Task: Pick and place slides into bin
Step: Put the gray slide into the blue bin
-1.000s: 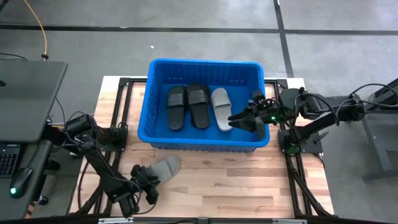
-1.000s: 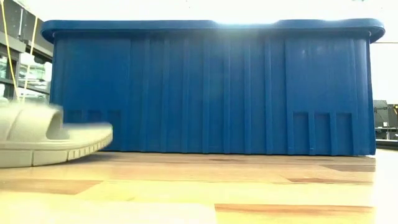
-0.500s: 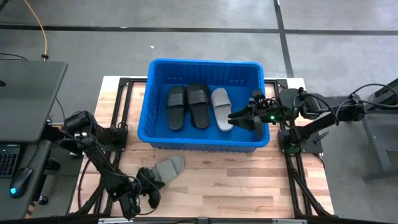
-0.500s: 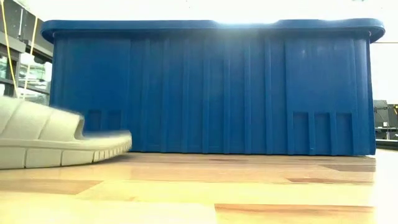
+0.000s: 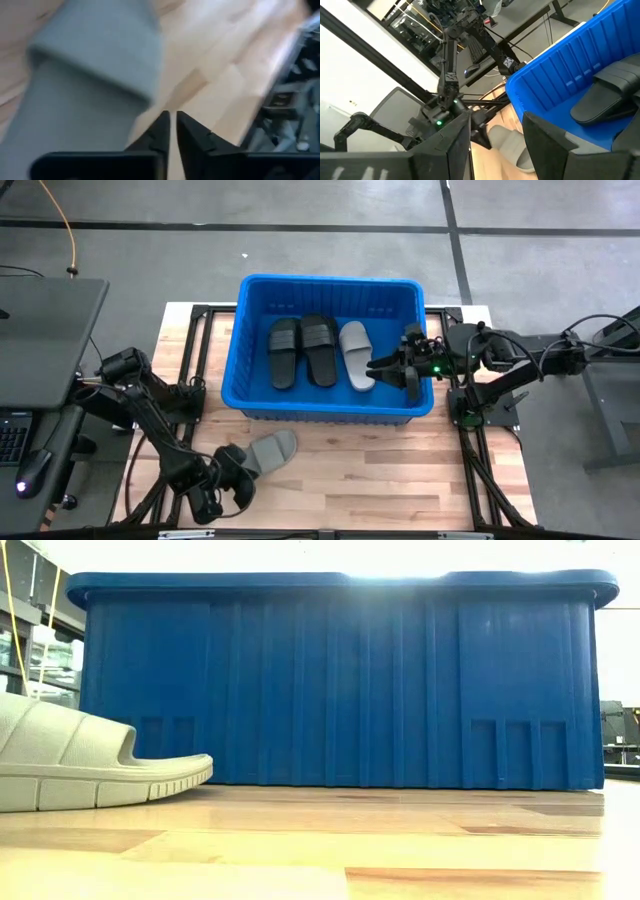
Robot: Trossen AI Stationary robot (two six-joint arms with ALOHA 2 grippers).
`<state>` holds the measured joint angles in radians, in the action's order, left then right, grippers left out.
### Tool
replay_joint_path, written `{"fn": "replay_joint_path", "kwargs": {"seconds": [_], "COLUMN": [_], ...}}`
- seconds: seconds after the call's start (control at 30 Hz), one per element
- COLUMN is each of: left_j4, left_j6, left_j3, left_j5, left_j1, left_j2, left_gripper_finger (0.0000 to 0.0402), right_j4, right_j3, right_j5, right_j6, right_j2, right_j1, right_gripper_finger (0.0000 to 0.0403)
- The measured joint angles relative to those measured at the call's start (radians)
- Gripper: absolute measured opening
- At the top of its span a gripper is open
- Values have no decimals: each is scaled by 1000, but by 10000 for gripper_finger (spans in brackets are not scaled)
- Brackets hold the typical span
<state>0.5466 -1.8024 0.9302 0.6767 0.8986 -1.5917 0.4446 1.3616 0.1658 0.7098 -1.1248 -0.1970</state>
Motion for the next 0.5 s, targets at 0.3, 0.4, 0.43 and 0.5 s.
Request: {"fn": "replay_joint_path", "kwargs": {"seconds": [0.3, 0.4, 0.43, 0.5], "left_j4": [-29, -32, -31, -17], "left_j6": [-119, -122, -124, -137], "left_j3": [-27, -26, -26, -27], "left_j5": [33, 57, 55, 38], "left_j1": [-36, -60, -71, -84], "left_j2": [-5, -8, -14, -24], "left_gripper_finger": [175, 234, 252, 283], "right_j4": [-1, -1, -1, -2], "right_j3": [0, 0, 0, 0], "right_j5": [-6, -8, -8, -9], "right_j6": [7, 7, 6, 4], "right_j2": [0, 0, 0, 0], "right_j1": [0, 0, 0, 0], "right_gripper_finger": [170, 170, 170, 170]}}
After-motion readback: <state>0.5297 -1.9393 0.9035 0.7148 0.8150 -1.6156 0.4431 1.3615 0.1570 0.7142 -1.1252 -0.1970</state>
